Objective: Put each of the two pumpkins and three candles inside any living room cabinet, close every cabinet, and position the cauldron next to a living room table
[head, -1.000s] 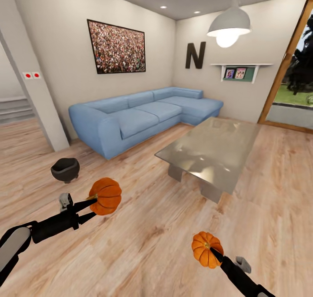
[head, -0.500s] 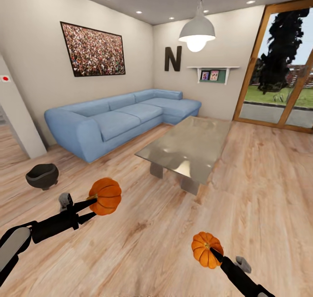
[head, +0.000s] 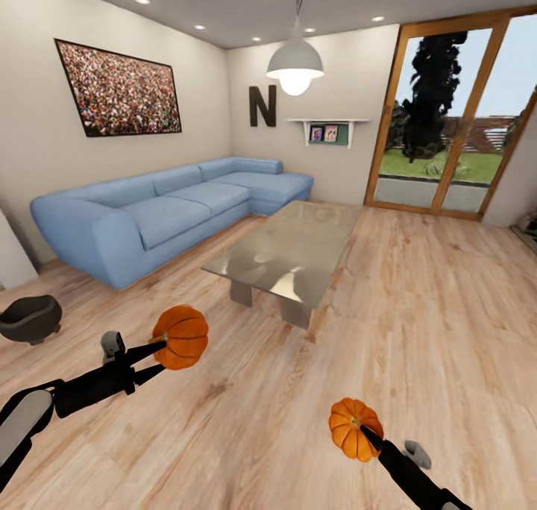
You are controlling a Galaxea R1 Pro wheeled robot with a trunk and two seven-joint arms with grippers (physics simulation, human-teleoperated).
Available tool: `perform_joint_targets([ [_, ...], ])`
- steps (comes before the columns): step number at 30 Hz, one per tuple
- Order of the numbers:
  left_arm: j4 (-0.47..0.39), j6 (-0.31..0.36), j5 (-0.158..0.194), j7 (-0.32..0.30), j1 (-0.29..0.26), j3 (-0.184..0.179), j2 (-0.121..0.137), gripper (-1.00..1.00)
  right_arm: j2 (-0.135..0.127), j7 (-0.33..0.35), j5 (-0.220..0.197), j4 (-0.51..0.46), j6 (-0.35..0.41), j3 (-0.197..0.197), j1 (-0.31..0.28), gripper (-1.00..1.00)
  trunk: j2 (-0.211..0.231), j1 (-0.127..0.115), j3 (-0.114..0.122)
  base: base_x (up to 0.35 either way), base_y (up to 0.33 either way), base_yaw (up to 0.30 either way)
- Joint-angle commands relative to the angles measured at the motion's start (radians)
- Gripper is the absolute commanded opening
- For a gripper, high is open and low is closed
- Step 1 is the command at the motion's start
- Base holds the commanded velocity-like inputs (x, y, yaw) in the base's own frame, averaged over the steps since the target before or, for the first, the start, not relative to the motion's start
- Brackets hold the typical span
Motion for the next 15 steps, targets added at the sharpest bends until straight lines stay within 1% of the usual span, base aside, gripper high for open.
perform_joint_targets([
  [1, 0.000, 0.008, 0.015, -0.004, -0.001, -0.001, 0.001, -1.00, 0.000, 0.003, -0.009, 0.000, -0.001, 0.001, -0.001, -1.00, 0.000, 0.000, 0.000, -0.025, -0.008, -0.240],
  [15, 0.000, 0.008, 0.014, -0.004, -0.001, -0.001, 0.001, -1.00, 0.000, 0.003, -0.009, 0.000, -0.001, 0.002, -0.001, -1.00, 0.000, 0.000, 0.015, -0.002, -0.001, -0.240],
])
